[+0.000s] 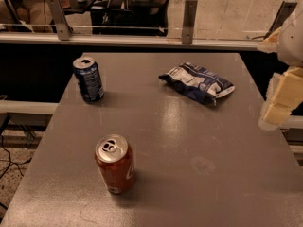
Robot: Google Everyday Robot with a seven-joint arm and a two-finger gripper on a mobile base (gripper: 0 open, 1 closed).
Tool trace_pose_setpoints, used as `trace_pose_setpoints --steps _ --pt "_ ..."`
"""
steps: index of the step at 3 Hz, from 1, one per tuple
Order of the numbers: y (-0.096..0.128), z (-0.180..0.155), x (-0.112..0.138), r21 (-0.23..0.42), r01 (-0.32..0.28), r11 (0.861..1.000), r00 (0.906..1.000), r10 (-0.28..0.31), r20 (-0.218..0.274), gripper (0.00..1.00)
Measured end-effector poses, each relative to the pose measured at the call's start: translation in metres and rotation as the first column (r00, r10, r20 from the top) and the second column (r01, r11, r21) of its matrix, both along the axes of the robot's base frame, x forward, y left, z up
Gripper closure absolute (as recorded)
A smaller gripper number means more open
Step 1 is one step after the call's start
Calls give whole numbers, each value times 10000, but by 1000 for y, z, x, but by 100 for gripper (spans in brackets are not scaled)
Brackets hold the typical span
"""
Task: Pick coke can
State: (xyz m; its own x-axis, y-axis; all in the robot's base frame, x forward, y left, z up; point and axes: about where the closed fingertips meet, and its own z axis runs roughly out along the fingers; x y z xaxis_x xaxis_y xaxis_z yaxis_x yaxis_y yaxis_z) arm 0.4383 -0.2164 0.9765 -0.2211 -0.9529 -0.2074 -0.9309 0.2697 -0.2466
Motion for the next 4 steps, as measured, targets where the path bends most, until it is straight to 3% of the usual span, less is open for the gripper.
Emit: trace_pose_setpoints --steps 1,3,4 --pt "0 0 0 5 -1 10000 10000 1 12 0" --pt "54 -1 7 1012 -1026 9896 9947 1030 21 0" --pt "117 -18 -14 1909 -2624 9459 9641 2651 117 0"
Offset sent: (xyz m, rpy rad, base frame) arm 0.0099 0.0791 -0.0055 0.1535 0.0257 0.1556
